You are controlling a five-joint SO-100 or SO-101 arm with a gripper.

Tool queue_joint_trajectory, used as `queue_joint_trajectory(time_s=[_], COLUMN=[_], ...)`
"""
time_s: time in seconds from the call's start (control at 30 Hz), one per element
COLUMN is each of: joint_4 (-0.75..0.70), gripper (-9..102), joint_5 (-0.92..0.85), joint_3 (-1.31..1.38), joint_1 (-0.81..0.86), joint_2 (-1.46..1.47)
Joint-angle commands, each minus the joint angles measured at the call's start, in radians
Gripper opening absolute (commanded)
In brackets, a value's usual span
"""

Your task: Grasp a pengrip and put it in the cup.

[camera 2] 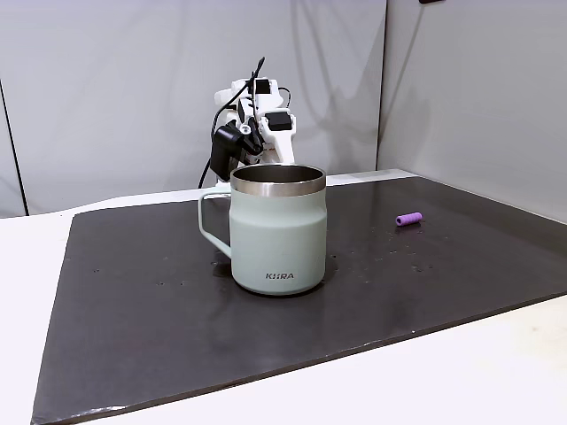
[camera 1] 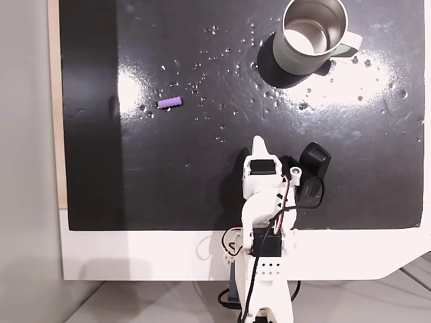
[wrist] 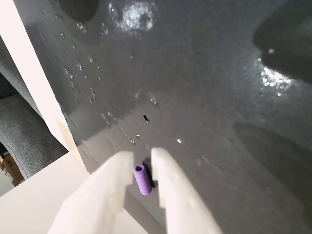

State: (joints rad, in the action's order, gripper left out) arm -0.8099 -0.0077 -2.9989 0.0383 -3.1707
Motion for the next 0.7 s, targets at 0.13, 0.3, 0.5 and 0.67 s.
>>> queue_joint_trajectory(time_s=[0.13, 0.3, 0.5, 0.67], joint_4=[0.037, 0.037, -0.048, -0.150], gripper=[0, 0, 0, 0], joint_5=[0.005, 0.005, -0.037, -0.091], joint_3=[0.003, 0.003, 0.106, 0.284], joint_1=[0.006, 0.005, -0.011, -0.061], joint_2=[-0.008, -0.008, -0.008, -0.006])
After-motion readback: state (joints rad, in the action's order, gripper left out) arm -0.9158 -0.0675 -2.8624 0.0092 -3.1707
